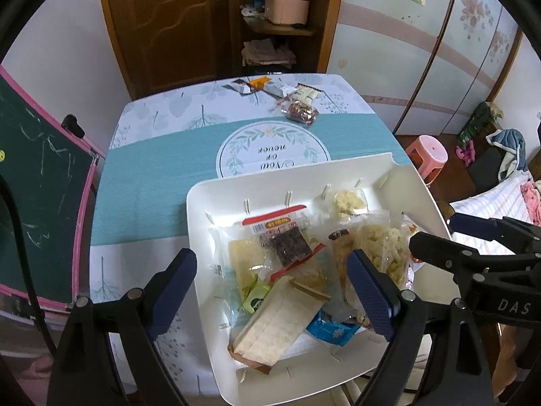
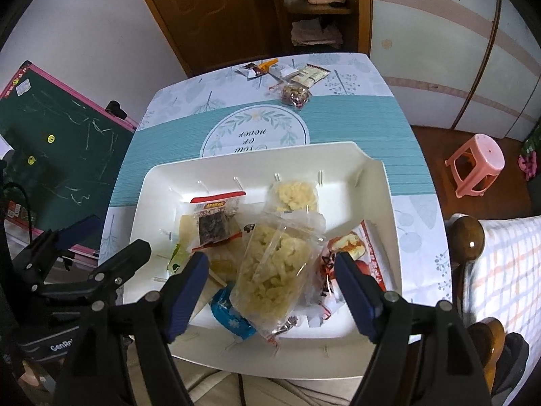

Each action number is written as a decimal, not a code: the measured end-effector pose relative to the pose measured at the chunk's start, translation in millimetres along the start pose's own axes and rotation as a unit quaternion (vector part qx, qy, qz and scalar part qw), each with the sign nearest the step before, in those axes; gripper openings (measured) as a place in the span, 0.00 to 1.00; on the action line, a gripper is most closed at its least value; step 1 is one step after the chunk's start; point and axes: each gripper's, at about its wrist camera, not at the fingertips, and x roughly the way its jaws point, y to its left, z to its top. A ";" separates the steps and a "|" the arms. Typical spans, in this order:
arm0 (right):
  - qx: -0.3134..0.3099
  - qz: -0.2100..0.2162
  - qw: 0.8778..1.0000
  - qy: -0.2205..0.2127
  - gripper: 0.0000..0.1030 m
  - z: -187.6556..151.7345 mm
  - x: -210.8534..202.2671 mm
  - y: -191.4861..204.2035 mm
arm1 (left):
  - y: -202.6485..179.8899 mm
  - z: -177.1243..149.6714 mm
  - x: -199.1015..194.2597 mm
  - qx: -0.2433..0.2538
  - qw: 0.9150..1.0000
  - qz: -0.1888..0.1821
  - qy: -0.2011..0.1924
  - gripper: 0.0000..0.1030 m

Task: Organize snacks
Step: 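Move both tools back over the remaining snacks on the table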

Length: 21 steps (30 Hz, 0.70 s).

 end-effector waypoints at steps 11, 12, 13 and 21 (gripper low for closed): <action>-0.031 -0.030 0.997 -0.056 0.75 63.2 -30.1 -10.8 | -10.0 80.1 -34.3 0.040 0.995 0.021 -0.092 0.87; -0.035 -0.036 0.997 -0.061 0.75 72.1 -32.5 -12.7 | -10.8 94.0 -37.3 0.044 0.993 0.027 -0.103 0.87; -0.039 -0.044 0.996 -0.069 0.75 84.1 -36.1 -15.4 | -11.0 106.4 -39.1 0.046 0.992 0.033 -0.110 0.87; -0.044 -0.086 0.989 -0.109 0.75 184.1 -57.0 -41.7 | -17.5 209.1 -30.4 0.054 0.986 0.070 -0.143 0.89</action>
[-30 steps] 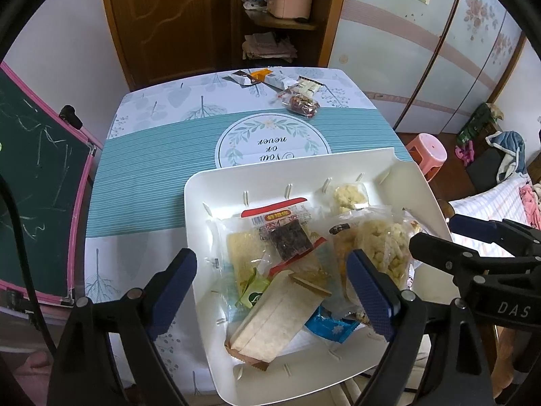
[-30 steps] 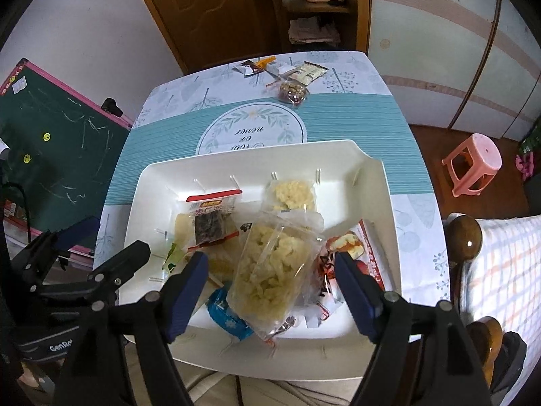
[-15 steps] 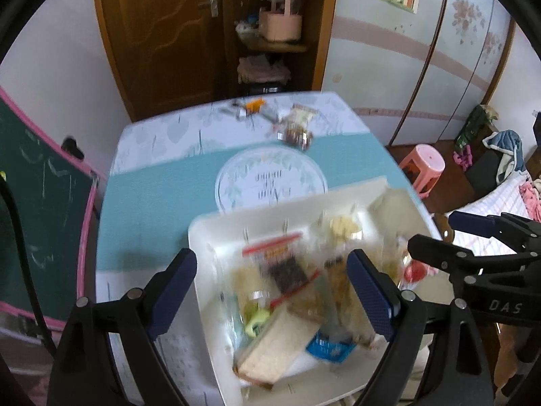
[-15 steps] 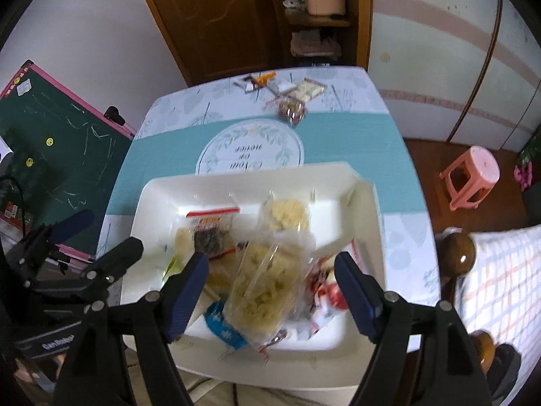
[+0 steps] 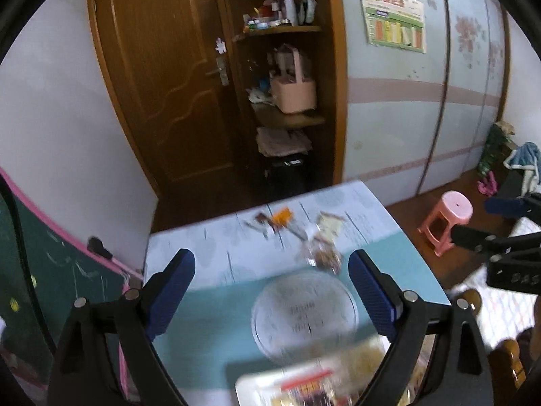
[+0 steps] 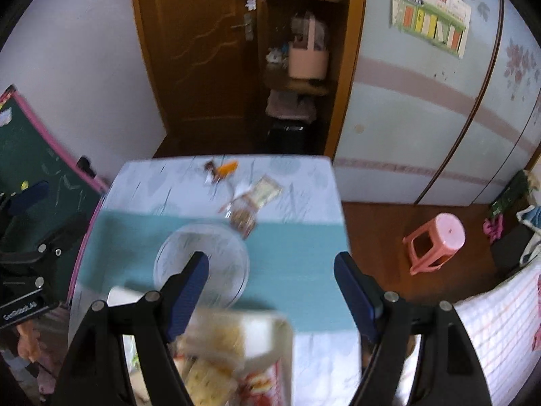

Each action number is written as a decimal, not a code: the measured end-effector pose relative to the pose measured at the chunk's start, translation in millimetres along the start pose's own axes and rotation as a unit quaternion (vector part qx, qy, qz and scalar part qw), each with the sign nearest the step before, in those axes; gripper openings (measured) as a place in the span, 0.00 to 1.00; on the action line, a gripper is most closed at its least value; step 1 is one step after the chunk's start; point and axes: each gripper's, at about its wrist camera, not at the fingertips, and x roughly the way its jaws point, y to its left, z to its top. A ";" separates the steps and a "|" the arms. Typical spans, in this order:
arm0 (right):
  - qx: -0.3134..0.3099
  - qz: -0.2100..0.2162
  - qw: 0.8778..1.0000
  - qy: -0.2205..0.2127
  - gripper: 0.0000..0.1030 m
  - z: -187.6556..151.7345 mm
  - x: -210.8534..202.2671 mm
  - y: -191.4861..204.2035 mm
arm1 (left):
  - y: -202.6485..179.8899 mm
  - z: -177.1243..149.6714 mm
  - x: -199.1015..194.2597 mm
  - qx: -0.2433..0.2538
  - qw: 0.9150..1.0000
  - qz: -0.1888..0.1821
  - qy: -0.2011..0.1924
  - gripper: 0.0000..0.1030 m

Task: Organize snacks
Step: 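Move both tools back over the remaining snacks on the table, then grasp the clear nut bag with the left tool while the right grasps the Lipo biscuit bag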

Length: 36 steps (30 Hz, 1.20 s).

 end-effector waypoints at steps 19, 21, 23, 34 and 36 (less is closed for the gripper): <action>0.100 0.018 0.989 0.112 0.75 98.6 207.9 -65.8 | -63.5 6.1 248.2 -0.067 0.988 0.010 0.139 0.89; 0.117 0.031 0.984 0.130 0.75 93.8 238.9 -70.0 | -64.6 -10.4 274.8 -0.087 0.982 0.024 0.168 0.86; 0.132 0.039 0.980 0.142 0.75 88.1 260.1 -71.0 | -63.3 -22.5 294.6 -0.109 0.975 0.017 0.190 0.82; 0.145 0.066 0.968 0.196 0.75 72.1 353.0 -35.9 | -78.0 -60.9 343.1 -0.158 0.954 -0.028 0.252 0.68; 0.142 0.065 0.967 0.202 0.75 73.1 361.0 -30.8 | -80.4 -61.9 341.8 -0.138 0.956 -0.036 0.255 0.67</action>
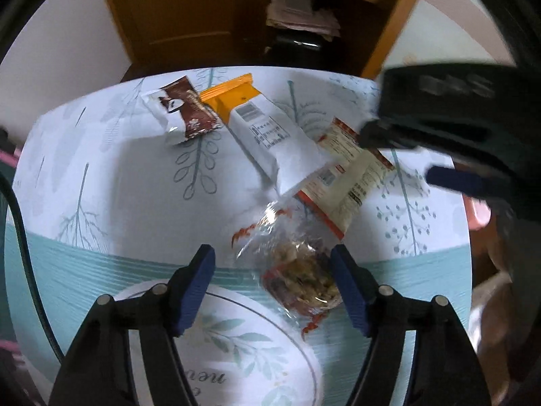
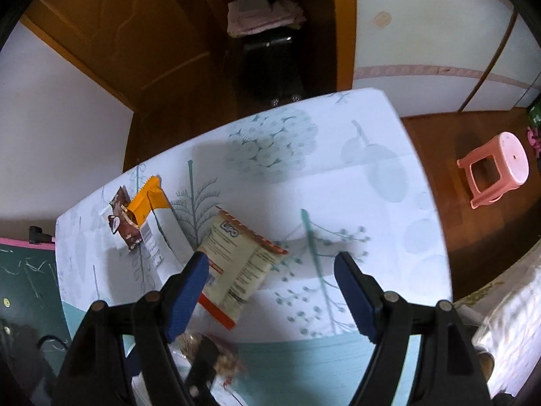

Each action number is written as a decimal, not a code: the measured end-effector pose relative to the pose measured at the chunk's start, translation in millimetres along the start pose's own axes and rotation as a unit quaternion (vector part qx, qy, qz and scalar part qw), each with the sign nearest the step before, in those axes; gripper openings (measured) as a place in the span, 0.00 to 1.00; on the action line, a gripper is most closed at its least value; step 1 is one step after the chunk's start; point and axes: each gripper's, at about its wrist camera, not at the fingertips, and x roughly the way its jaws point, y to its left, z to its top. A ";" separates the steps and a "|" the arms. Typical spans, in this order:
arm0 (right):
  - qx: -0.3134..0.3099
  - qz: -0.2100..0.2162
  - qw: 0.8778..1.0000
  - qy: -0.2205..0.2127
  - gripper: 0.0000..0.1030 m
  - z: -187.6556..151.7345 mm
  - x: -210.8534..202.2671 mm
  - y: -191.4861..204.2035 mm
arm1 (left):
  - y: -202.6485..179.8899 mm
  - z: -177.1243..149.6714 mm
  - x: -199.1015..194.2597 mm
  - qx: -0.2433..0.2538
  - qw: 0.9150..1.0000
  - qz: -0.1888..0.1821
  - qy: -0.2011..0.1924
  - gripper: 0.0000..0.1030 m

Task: Organize snacks
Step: 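Grasp the clear nut bag with the left tool while the right grasps the Lipo biscuit bag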

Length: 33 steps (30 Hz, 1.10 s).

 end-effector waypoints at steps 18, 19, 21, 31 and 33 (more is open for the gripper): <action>-0.019 -0.064 0.998 0.019 0.75 8.3 33.7 41.0 | 35.8 -16.2 -14.1 0.030 0.999 0.002 -0.014 0.52; -0.025 -0.075 0.997 0.020 0.75 7.2 35.0 44.7 | 36.1 -17.0 -14.9 0.029 0.999 0.000 -0.013 0.51; -0.037 -0.093 0.995 0.021 0.74 3.8 37.0 49.5 | 38.2 -12.7 -15.9 0.029 0.999 -0.007 -0.011 0.43; -0.050 -0.097 0.993 0.042 0.48 -21.4 22.9 37.3 | 32.0 -20.6 -31.0 0.039 0.999 -0.018 0.009 0.26; -0.057 -0.105 0.992 0.042 0.48 -28.3 20.9 34.2 | 34.6 -20.3 -31.4 0.034 0.999 -0.029 0.016 0.25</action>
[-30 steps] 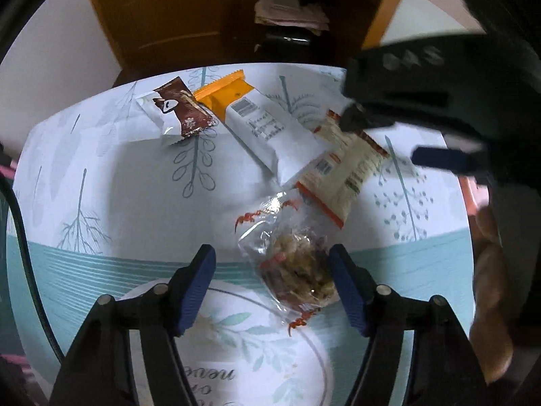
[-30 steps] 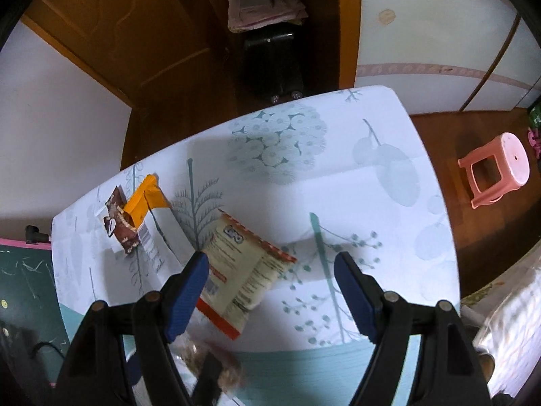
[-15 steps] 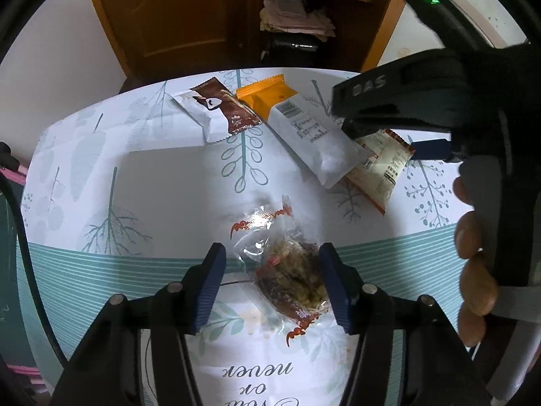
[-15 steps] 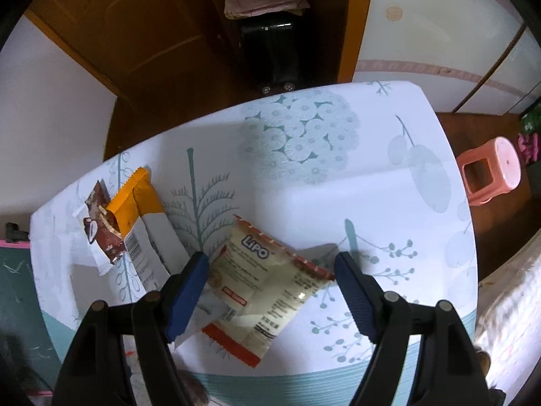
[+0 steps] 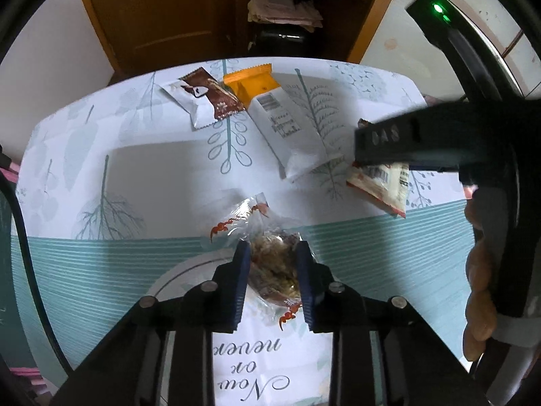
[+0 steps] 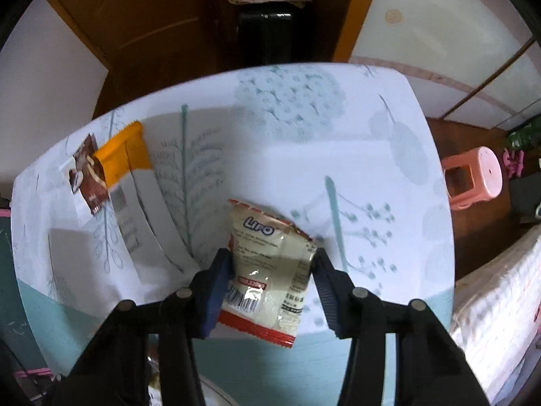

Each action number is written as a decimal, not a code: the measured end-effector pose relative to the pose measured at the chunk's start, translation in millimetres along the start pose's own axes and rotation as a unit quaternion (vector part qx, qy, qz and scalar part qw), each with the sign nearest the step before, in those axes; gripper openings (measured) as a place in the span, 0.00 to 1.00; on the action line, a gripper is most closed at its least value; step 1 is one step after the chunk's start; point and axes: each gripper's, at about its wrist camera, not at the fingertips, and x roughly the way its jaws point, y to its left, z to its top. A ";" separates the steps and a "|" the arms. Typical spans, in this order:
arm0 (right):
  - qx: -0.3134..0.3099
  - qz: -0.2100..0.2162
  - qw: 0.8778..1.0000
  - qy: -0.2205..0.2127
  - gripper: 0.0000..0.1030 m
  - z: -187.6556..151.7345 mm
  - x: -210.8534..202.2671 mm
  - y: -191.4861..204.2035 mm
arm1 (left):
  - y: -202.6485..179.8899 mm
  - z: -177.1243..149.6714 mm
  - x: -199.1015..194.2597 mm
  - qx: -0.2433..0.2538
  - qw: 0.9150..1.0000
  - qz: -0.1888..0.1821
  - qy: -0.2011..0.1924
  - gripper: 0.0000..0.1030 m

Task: Organize snacks
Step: 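Grasp the clear nut bag with the left tool while the right grasps the Lipo biscuit bag, then lift and carry the nut bag and Lipo bag over the white tray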

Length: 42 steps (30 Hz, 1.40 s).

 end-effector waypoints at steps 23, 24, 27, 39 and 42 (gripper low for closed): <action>-0.014 0.087 0.994 -0.061 0.48 -72.5 -89.0 -29.0 | 1.8 -12.2 -76.8 0.018 0.999 -0.031 -0.034 0.00; -0.016 0.089 0.994 -0.065 0.48 -73.8 -94.4 -29.3 | 1.7 -12.9 -76.0 0.014 0.999 -0.033 -0.029 0.03; -0.023 0.096 0.992 -0.076 0.48 -84.8 -108.7 -26.9 | 5.2 -13.6 -68.2 -0.009 0.999 -0.047 -0.012 0.30; -0.011 0.096 0.992 -0.078 0.48 -106.9 -108.8 -52.5 | -4.9 -9.0 1.2 -0.050 0.999 -0.005 0.018 0.58; -0.004 0.099 0.992 -0.074 0.48 -110.1 -103.7 -62.0 | -13.6 -10.1 14.3 -0.038 0.999 0.015 0.029 0.58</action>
